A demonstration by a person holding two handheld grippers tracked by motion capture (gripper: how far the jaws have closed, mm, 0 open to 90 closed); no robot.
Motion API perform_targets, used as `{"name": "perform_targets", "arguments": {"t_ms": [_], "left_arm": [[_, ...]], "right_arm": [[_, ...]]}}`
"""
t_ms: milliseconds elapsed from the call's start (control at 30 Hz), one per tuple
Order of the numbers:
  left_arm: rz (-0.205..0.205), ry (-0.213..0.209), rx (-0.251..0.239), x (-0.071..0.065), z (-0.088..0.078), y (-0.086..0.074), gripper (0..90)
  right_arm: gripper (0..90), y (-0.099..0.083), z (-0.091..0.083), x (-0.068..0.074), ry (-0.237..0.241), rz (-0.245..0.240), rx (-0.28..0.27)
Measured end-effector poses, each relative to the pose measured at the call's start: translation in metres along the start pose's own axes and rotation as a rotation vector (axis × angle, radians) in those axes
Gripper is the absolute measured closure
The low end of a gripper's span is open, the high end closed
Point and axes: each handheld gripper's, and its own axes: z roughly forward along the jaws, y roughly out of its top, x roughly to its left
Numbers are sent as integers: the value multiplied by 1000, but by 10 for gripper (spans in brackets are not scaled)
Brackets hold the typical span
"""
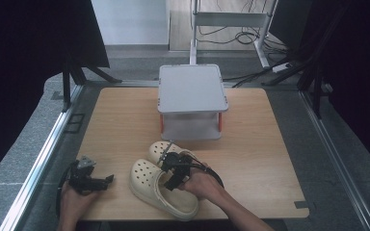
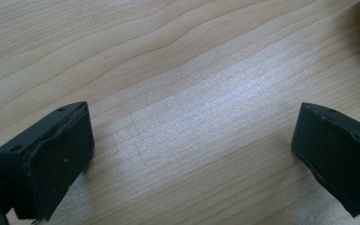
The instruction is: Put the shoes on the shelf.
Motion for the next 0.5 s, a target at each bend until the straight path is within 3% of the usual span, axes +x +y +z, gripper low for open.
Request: {"name": "perform_targets", "arguments": {"t_ms": [200,400,500], "left_arm": [[0,0,0,0,0,0,0],[0,0,0,0,0,0,0],[0,0,0,0,0,0,0]], "right_arm": [[502,0,0,-4,-28,16,2],[596,0,1,-6,-1,30,19],[615,1,0,-5,-9,28,22]]}}
